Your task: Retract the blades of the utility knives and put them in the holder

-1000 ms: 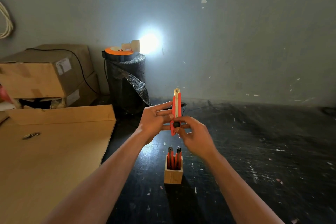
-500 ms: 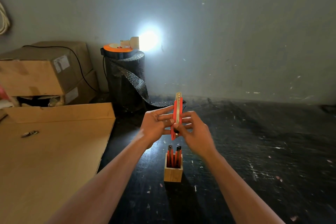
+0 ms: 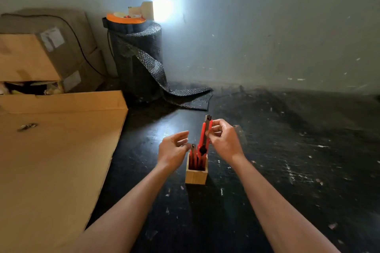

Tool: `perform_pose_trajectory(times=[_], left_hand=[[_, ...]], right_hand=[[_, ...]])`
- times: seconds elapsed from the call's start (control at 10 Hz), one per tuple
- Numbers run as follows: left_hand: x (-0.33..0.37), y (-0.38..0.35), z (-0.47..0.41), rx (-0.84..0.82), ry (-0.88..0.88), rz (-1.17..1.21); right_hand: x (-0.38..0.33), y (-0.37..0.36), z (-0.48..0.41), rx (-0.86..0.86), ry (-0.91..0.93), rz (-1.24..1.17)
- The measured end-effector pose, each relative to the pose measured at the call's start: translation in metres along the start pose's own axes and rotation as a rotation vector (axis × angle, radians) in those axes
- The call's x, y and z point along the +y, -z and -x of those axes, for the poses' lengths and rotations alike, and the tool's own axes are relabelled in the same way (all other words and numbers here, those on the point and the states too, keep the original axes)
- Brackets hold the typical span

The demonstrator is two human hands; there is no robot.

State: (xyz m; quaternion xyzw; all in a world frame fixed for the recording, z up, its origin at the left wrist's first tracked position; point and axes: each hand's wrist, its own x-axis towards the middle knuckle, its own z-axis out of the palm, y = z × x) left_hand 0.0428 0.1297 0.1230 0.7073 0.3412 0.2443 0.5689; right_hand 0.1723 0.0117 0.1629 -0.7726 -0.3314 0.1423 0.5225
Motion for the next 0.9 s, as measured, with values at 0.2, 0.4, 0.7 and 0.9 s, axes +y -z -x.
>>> perform_pose_trajectory(times=[0.2,0.4,0.7,0.9], left_hand=[[-0.051,-0.015,-0.001,-0.109,0.126,-0.207],[-0.076,-0.027,-0.002,-0.130,0.173,-0.286],[-0.091,-0.030,-0.005,-0.119,0.190,-0.266],[-0.091,-0.032,-0.004,-0.107,0.199,-0.216]], right_hand=[[0.043,-0.017,-0.005,-0.099,-0.076,0.101],[0.079,-0.036,-0.007,-0.189,-0.147,0.223],[0.098,-0.048,-0.008,-0.231,-0.206,0.389],[0.095,-0.041,-0.005,-0.193,-0.187,0.380]])
